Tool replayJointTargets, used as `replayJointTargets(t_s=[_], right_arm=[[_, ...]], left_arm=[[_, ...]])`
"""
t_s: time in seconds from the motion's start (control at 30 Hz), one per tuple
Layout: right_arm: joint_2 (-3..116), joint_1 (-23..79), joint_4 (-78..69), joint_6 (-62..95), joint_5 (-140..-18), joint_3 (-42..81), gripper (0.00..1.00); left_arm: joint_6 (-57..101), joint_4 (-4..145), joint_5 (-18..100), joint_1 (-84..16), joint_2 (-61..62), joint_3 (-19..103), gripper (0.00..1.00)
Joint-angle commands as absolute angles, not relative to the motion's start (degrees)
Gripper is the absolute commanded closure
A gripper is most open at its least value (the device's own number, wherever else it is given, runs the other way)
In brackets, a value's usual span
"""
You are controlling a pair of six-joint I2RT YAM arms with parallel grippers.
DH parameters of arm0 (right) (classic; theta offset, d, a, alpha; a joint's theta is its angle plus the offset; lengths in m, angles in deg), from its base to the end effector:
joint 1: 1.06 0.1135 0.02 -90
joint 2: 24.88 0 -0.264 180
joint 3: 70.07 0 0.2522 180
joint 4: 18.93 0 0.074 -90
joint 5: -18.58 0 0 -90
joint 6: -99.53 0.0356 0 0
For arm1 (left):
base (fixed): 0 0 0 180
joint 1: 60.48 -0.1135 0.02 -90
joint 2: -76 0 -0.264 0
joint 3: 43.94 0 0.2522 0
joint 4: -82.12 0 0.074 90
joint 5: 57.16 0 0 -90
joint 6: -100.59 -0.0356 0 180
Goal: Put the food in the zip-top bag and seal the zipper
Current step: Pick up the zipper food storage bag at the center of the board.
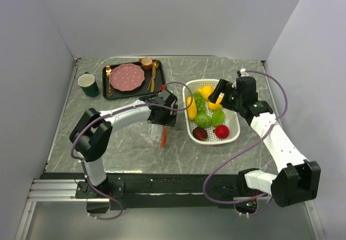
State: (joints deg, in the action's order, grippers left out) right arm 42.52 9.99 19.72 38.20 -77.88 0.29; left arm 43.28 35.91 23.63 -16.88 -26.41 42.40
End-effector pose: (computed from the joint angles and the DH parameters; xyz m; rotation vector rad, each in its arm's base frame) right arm 0.2537 0.0536 0.3064 0.2784 2.2189 0.5082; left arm 0.2718 -0.2509 0.2049 0.1998 2.6472 -0.2364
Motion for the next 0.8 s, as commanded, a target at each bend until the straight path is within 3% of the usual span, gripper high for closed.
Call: replayJointTargets(t_s=[0.0,0.1,0.4,0.57,0.7,0.77], right_arm=[[40.78,9.84,19.27,37.04,-77.75,1.69,0.0],[41.04,9.84,19.79,36.52,-77.22,2.22,0.0],[40.25,9.84,19.79,37.22,-77.31,0.64,0.0],[39.64,9.84,19.97,37.39,-76.96,-0.41,0.0],[39.55,9.84,19.88,37.57,-77.13,-0.94,0.0],[39.55,9.84,19.8,37.66,-77.48,-1.03,0.0]], left_arm=[[45.04,36.37,21.86,-16.53,-28.49,45.85,0.21],[45.22,35.93,21.07,-16.18,-30.33,47.34,0.27],[45.66,35.67,19.31,-15.92,-32.45,47.96,0.63],[45.84,35.49,18.08,-15.92,-32.1,47.61,0.75],[45.75,35.49,17.55,-15.92,-31.49,47.35,0.95],[46.1,34.96,16.5,-15.92,-30.61,46.91,0.99]])
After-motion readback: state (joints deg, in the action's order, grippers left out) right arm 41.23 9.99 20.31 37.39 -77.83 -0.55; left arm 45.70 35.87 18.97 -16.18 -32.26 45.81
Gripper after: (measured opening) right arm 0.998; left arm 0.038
